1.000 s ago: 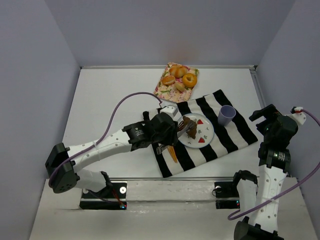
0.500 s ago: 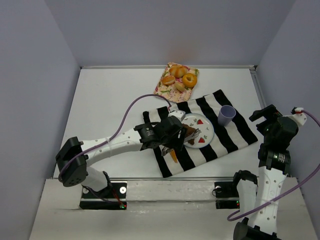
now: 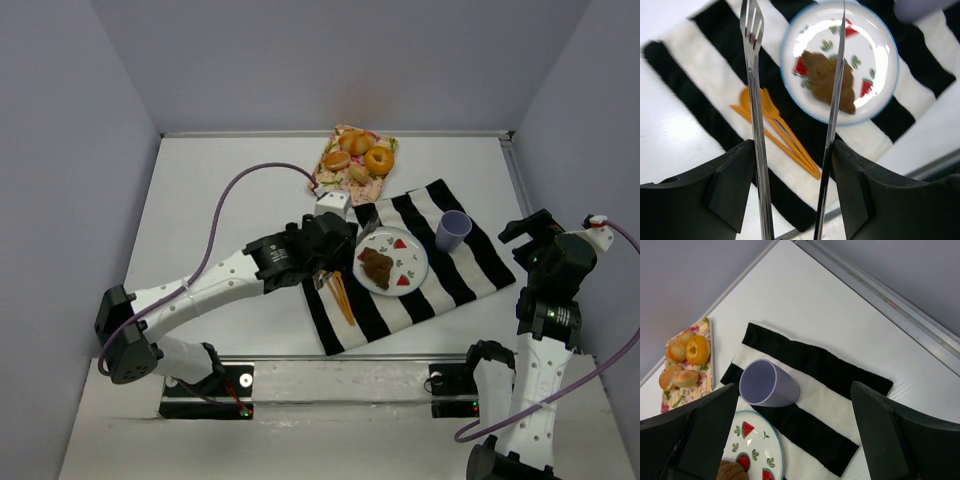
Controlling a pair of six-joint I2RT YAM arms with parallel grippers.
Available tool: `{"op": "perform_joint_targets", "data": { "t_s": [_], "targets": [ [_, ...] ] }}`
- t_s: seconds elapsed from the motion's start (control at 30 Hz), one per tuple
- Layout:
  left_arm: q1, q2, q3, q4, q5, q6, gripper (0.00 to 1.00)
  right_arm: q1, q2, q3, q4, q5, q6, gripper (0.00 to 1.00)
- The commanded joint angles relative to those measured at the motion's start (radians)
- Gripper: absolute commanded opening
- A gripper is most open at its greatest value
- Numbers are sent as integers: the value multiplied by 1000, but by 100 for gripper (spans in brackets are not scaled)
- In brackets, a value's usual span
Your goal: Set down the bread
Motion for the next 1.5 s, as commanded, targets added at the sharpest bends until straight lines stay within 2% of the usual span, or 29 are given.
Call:
{"op": "perform_joint_targets", "data": {
  "t_s": [0.0,0.03,0.07,0.17,0.2,0.33,0.43,0.57,0.67,0.8,0.87,1.03,1.23,1.3,1.47],
  "targets": [
    [134,-117,22,6,-173,-14,67,-6,-10,-5,44,1,-6,100],
    [174,-130,8,14,-175,-16,64,-6,-9,-5,44,1,-6,100],
    [257,-153,-36,35,-173,-11,64,-6,-7,-5,44,3,-6,100],
    [384,-173,-106,61,-182,-10,66,-6,-10,-5,42,6,-8,100],
    [459,-179,-156,84,-172,-4,66,-6,-7,-5,44,6,-5,100],
    [588,-165,-264,92,-171,-77,65,-6,-4,-5,42,12,-5,100],
    [643,-118,-334,94,-172,-123,65,-6,-3,-3,42,18,-3,100],
    [682,-9,-382,79,-164,-192,61,-6,2,-3,44,21,-3,100],
    [686,25,-408,75,-138,-214,65,-6,-1,-3,42,21,-1,100],
    [686,11,-465,59,-110,-268,82,-6,-3,-2,42,21,0,100],
    [688,-12,-472,42,-116,-303,98,-6,-4,-3,42,13,2,100],
    [685,-136,-436,-46,-136,-337,99,-6,-6,3,41,10,0,100],
    [674,-338,-272,-110,-199,-314,99,-6,-19,23,41,12,8,100],
    [674,-421,-232,-60,-208,-271,99,-6,-29,28,39,1,12,100],
    [674,-558,-244,78,-217,-200,99,-6,-55,17,38,9,-8,100]
  ]
}}
